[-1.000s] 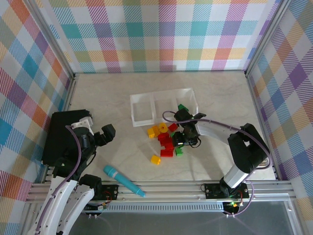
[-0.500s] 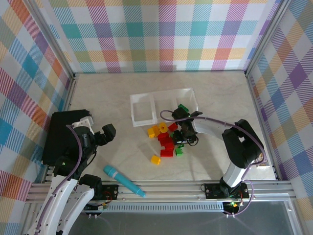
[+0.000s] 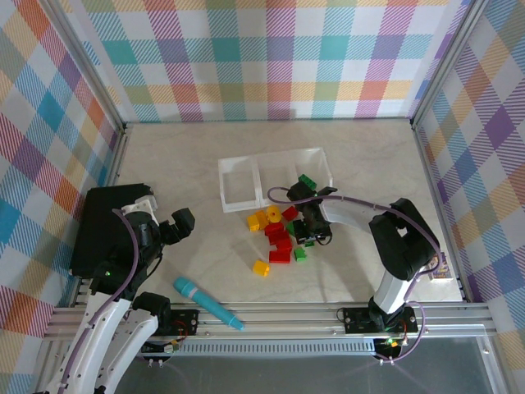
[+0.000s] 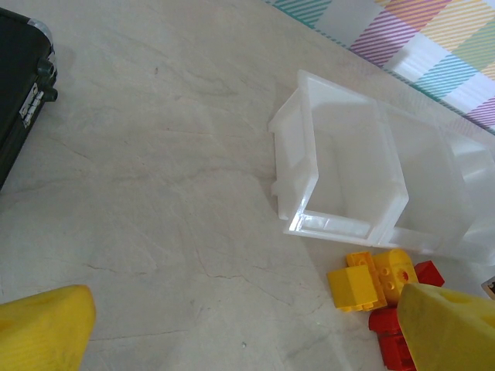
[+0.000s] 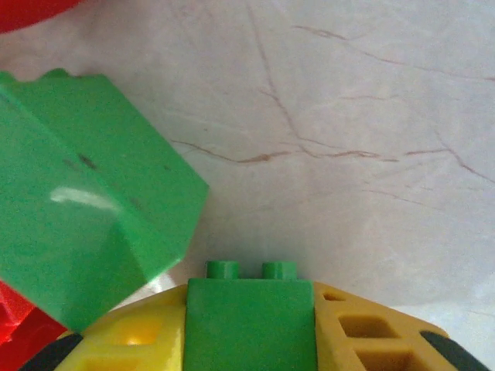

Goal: Sort the legos into containers by color
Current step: Pick up the lego from the center of the table, then place the lego in the container.

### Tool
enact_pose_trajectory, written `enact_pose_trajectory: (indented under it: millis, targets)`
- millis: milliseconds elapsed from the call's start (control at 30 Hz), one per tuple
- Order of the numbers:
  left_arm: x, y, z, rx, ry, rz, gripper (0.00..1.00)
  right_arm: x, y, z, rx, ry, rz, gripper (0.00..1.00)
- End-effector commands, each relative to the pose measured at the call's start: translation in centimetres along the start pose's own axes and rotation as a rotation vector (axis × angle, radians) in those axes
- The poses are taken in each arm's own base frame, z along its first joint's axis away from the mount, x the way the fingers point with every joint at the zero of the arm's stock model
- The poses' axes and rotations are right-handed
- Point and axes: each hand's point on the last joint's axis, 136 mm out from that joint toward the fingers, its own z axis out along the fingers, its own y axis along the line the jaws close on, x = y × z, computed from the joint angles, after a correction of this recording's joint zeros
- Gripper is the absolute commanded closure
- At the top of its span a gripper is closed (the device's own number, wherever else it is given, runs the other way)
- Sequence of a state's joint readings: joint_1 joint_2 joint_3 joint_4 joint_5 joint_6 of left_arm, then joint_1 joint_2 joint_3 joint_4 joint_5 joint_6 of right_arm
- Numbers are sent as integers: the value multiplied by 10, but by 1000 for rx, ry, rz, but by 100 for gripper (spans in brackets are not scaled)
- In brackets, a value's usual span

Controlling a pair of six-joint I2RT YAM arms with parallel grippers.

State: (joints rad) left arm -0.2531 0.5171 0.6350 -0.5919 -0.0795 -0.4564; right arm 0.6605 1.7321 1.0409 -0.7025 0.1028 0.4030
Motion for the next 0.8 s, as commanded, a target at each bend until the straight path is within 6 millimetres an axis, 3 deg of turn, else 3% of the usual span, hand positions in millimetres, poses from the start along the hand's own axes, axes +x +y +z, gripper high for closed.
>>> enact_pose_trajectory:
  millis: [0, 267, 500, 600, 767]
  targets:
    - [1, -3, 2, 15, -4, 4, 0, -5, -6, -21, 38, -41, -12, 69]
    - [0, -4, 1, 19, -2, 5, 0, -31, -15, -83, 52, -222, -28, 70]
    - [1, -5, 1, 24, 3, 4, 0, -101, -35, -132, 6, -376, -10, 70]
    - [4, -5, 1, 24, 26, 2, 0, -135, -43, -140, -8, -408, -17, 70]
    - [5, -8, 0, 36, 45, 1, 0, -182, -50, -134, -28, -411, -43, 71]
